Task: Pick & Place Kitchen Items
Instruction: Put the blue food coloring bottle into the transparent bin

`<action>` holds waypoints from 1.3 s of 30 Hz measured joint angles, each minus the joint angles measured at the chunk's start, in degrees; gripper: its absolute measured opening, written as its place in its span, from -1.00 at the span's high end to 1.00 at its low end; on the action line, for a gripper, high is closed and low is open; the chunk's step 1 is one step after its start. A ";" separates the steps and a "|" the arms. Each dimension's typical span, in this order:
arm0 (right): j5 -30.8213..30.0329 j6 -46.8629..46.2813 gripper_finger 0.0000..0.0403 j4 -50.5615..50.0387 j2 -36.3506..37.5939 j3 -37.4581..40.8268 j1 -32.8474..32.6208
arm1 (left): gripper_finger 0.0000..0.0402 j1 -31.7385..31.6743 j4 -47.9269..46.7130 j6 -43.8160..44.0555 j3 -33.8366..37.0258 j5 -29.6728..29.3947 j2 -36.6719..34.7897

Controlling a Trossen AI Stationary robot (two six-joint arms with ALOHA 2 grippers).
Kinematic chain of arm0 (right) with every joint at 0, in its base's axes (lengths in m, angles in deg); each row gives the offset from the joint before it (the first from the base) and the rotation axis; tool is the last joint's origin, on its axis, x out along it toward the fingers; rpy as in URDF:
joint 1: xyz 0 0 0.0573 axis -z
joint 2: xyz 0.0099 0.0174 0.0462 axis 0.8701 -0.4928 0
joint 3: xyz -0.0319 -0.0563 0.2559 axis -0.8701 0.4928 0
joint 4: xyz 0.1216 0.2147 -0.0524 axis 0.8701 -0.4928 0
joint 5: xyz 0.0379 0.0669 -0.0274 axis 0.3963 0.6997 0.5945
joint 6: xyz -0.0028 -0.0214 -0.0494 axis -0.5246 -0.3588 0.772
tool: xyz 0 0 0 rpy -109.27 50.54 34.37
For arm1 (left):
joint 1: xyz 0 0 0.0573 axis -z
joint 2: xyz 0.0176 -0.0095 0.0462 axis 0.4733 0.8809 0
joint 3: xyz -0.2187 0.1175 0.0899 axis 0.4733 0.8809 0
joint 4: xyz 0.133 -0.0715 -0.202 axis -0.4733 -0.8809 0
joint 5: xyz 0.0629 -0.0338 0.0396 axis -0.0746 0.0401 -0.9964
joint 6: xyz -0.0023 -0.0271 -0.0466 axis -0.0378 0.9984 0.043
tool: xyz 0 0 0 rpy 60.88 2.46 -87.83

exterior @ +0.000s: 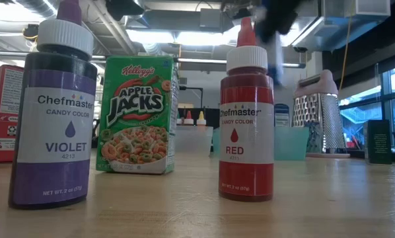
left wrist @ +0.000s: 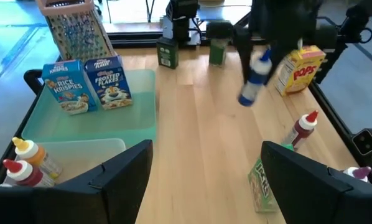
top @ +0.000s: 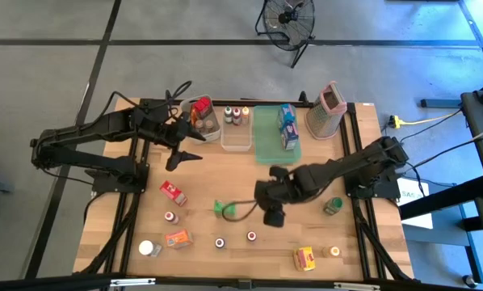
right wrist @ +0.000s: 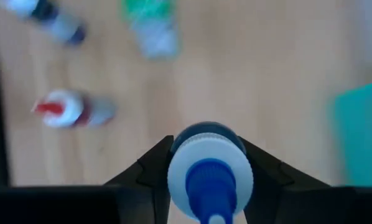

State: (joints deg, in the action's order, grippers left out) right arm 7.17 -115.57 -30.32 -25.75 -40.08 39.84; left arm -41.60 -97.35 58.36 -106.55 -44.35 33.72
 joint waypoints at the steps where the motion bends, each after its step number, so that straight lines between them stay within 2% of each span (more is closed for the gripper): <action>1: -1.89 0.55 0.31 -1.56 0.00 -2.19 0.76 | -0.47 0.21 -0.51 0.01 0.00 0.00 0.00; 5: -9.11 -2.52 0.31 -3.34 0.00 -9.90 4.93 | -0.47 0.83 -3.29 0.37 0.00 0.06 -0.19; 8: -10.34 -1.87 0.30 -2.26 0.11 -13.12 9.26 | -0.47 1.45 -6.18 1.28 0.00 0.04 -0.81; 12: -10.37 1.96 0.30 1.19 0.07 -13.62 15.75 | -0.47 2.68 -9.36 2.67 0.00 0.01 -2.63; 18: -3.29 6.21 0.29 7.30 -2.48 -13.71 26.84 | -0.47 5.72 -10.71 3.96 0.00 -0.01 -4.86; 24: 0.52 7.96 0.29 11.07 -7.88 -13.71 32.83 | -0.47 8.30 -11.97 4.05 0.09 -3.53 -6.02; 27: 0.51 7.94 0.29 11.80 -10.50 -13.69 34.72 | -0.47 9.48 -7.32 4.12 3.31 -6.57 -7.22; 33: 1.15 7.49 0.29 13.50 -14.22 -13.69 37.16 | -0.47 9.89 4.90 4.94 13.11 -7.19 -10.10; 39: 0.53 6.47 0.29 13.28 -16.08 -13.64 39.41 | -0.47 9.89 10.28 3.46 16.87 -9.20 -11.84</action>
State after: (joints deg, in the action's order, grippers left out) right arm 7.69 -109.10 -17.04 -41.83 -53.72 79.26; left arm -31.71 -87.07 61.82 -89.67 -53.56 21.89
